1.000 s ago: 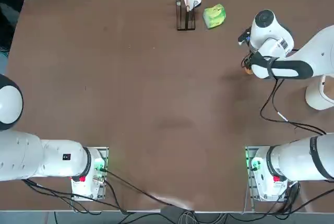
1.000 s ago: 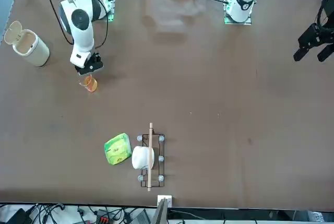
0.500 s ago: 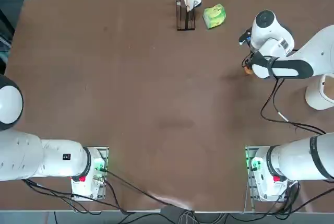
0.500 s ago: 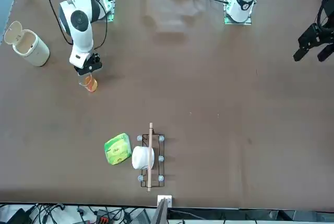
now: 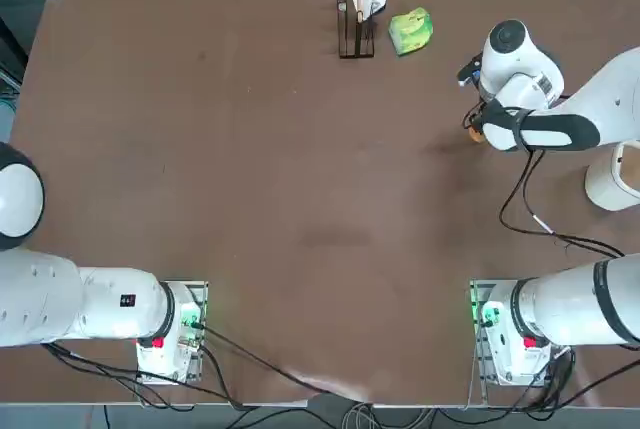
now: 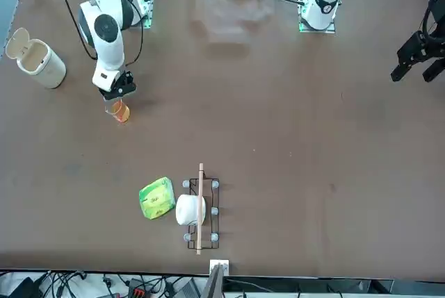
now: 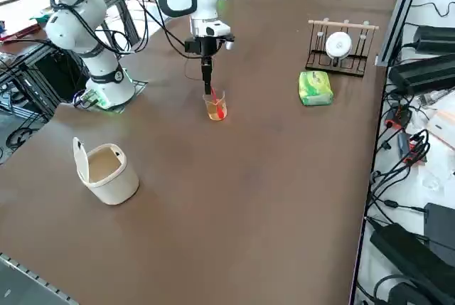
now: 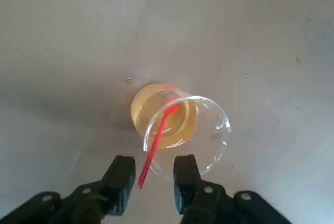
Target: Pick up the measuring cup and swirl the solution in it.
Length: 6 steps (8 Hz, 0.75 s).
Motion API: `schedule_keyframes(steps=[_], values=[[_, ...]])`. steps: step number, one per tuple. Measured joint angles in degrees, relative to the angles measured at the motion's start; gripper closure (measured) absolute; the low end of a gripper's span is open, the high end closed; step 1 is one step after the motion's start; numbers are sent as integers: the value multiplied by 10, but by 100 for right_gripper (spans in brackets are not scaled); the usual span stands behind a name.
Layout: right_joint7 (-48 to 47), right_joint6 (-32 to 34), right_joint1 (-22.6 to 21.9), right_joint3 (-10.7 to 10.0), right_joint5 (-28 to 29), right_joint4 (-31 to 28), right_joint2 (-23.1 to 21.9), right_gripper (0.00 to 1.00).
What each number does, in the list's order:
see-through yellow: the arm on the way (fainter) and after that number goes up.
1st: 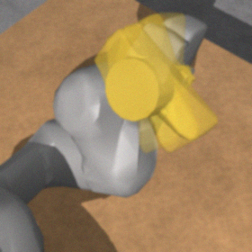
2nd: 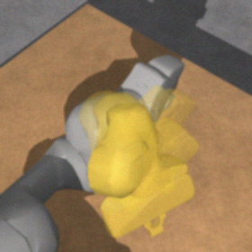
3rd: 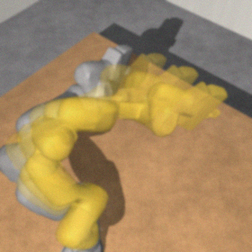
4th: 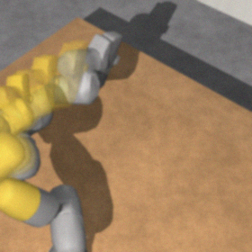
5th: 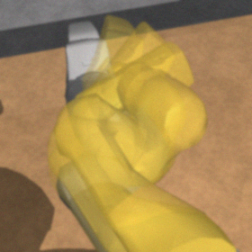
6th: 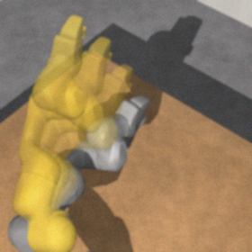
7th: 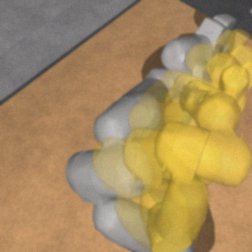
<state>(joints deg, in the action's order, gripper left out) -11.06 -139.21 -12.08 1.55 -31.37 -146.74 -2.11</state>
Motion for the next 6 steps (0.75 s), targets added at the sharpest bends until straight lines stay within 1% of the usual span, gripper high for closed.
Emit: schedule_keyframes(steps=[4,6], values=[[-6,0,0,0,0,0,1,58],[-15,-1,0,0,0,0,1,59]])
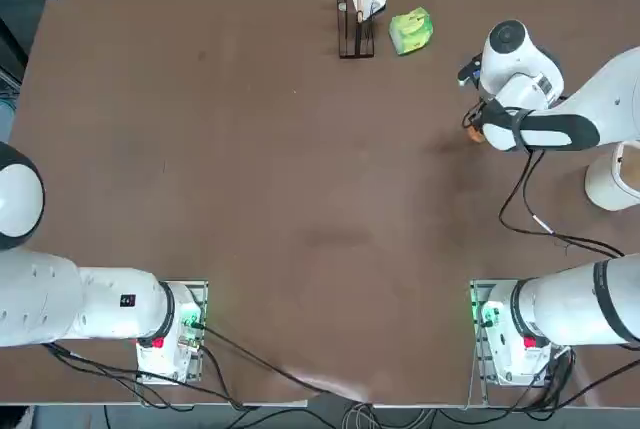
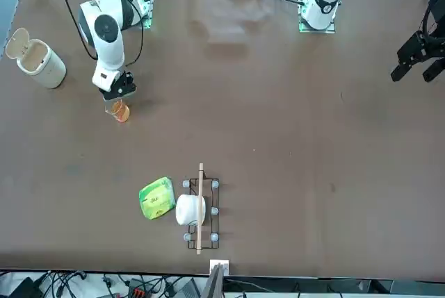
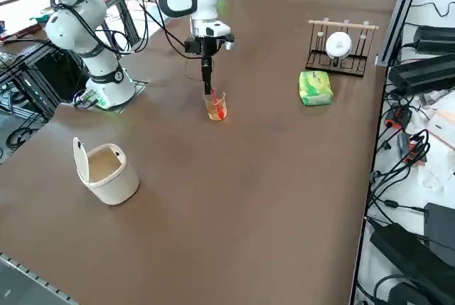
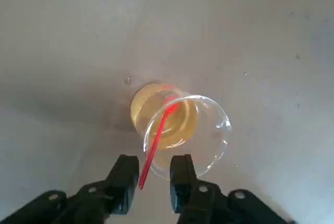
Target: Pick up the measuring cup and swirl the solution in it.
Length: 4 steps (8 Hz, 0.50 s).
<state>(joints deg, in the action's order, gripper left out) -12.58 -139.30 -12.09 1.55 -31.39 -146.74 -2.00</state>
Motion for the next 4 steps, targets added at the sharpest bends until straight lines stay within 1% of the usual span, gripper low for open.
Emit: schedule_keyframes(steps=[2,4], values=[[-4,-1,0,0,0,0,0,63],[-5,-1,0,0,0,0,0,64]])
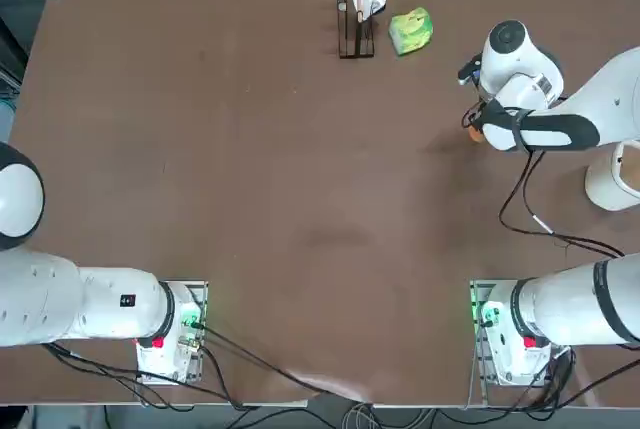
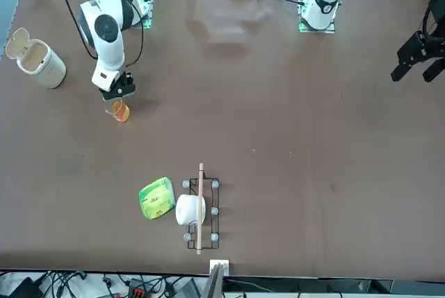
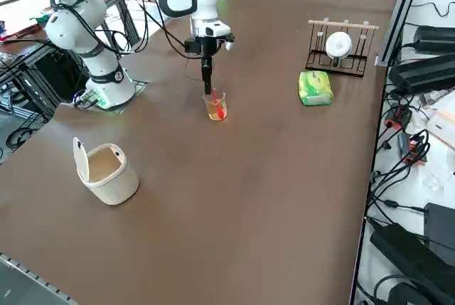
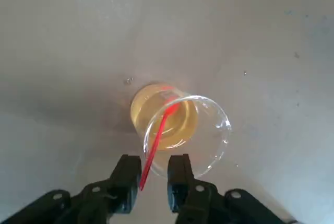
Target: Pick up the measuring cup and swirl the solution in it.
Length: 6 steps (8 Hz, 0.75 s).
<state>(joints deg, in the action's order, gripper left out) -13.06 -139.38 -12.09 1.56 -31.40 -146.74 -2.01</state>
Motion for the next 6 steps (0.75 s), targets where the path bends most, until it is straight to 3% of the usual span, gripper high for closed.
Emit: schedule_keyframes(steps=[6], values=[[-4,0,0,0,-1,2,-2,66]])
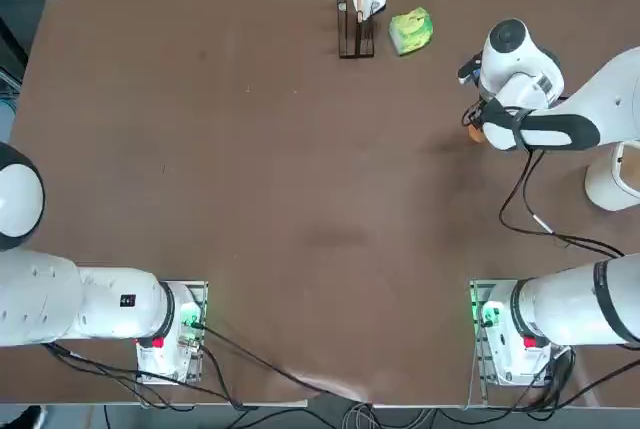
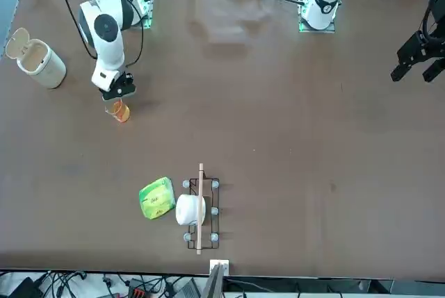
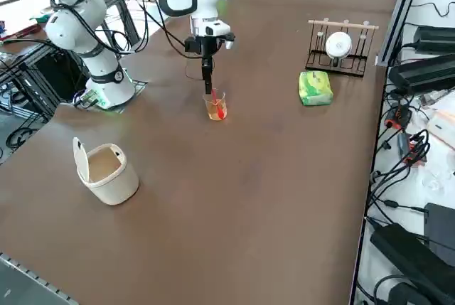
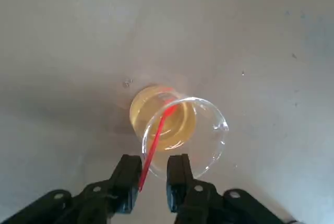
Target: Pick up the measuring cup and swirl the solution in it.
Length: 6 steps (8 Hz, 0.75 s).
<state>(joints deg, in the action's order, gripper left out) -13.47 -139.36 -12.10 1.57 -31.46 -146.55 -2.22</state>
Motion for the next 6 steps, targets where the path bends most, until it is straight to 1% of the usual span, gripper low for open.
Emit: schedule_keyframes(steps=[4,6], values=[[-11,1,-2,2,0,1,-1,68],[-15,2,-3,2,-1,1,-2,71]])
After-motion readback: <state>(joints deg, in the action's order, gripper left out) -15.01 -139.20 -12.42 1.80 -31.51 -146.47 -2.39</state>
